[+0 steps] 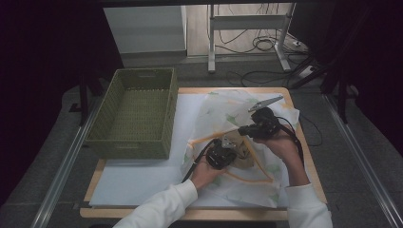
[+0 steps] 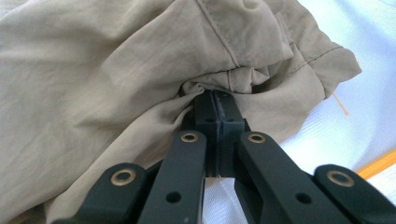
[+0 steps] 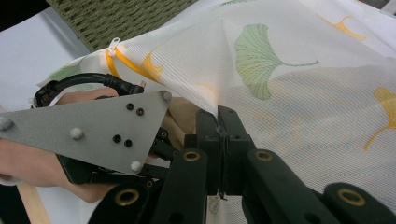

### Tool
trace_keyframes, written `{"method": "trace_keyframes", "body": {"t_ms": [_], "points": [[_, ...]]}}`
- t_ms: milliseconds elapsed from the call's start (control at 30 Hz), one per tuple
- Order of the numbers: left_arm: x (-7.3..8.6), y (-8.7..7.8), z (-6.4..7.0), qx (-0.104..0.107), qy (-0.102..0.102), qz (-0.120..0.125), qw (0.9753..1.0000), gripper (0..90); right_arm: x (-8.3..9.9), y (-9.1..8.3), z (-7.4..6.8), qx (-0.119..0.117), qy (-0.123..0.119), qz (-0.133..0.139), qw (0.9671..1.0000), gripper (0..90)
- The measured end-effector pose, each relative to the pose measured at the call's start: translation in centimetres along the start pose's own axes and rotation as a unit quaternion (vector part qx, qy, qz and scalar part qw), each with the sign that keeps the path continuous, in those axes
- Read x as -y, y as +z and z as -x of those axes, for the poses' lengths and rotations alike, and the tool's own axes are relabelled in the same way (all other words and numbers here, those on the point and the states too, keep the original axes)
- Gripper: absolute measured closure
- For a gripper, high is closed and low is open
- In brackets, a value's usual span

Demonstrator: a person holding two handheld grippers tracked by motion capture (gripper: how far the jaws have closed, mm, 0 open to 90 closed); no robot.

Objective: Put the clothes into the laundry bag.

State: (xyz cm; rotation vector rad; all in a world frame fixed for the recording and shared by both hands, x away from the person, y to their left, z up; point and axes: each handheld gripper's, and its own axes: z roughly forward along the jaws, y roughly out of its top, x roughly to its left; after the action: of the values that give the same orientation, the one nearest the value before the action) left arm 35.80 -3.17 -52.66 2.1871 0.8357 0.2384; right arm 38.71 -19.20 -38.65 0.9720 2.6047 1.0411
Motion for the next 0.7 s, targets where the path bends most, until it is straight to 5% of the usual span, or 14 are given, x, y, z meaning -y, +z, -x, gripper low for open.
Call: {"method": "trace_keyframes", "body": {"t_ms": [700], "points": [[-0.86, 0.63, -0.58, -0.016, -0.010, -0.003, 0.9998, 89.8, 0.09, -0.03, 0.23, 0.002, 0.002, 0.000, 1.0000, 87.6]]}}
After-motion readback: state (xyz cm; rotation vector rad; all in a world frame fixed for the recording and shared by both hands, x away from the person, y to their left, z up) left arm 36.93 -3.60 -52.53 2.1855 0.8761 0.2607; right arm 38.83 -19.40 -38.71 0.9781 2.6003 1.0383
